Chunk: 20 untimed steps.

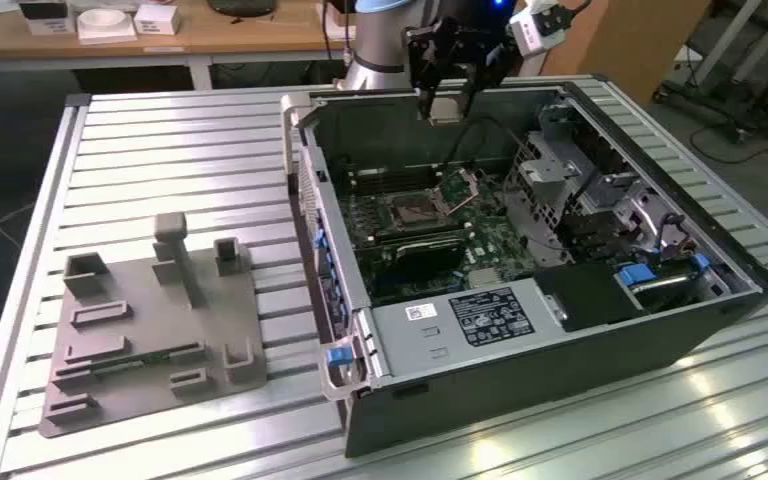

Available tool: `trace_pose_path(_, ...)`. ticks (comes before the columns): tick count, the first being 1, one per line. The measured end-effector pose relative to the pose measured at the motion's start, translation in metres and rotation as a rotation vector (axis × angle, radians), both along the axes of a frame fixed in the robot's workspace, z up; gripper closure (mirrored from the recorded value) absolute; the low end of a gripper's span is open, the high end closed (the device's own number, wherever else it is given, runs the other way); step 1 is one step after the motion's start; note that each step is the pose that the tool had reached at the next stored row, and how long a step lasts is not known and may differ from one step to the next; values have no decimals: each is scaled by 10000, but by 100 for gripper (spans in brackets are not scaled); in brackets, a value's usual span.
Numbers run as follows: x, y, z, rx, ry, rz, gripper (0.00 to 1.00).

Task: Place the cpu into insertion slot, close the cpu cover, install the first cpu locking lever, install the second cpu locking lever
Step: 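Place the cpu into insertion slot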

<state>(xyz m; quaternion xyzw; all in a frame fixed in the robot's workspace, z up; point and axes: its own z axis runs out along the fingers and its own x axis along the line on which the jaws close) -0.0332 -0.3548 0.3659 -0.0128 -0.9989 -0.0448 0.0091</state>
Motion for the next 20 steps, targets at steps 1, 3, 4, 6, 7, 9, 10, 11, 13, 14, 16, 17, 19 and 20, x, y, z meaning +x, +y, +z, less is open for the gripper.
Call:
trace_pose_path(1, 0, 0, 0, 1, 0, 0, 46)
trace_pose_path(3, 0, 0, 0, 0, 0, 0, 46)
trace_pose_path(4, 0, 0, 0, 0, 0, 0, 46)
trace_pose_path(6, 0, 0, 0, 0, 0, 0, 46)
trace_pose_path(7, 0, 0, 0, 0, 0, 0, 46)
trace_pose_path(9, 0, 0, 0, 0, 0, 0, 46)
trace_pose_path(10, 0, 0, 0, 0, 0, 0, 46)
trace_pose_path(11, 0, 0, 0, 0, 0, -1, 46)
trace_pose_path(13, -1, 0, 0, 0, 0, -10, 46)
trace_pose_path(14, -2, 0, 0, -1, 0, -25, 46)
trace_pose_path(16, -4, 0, -1, 0, 0, -70, 46)
trace_pose_path(17, -4, 0, -1, 0, 0, -84, 46)
trace_pose_path(19, -6, 0, -1, 0, 0, -116, 46)
trace_pose_path(20, -6, 0, -1, -1, 1, -130, 46)
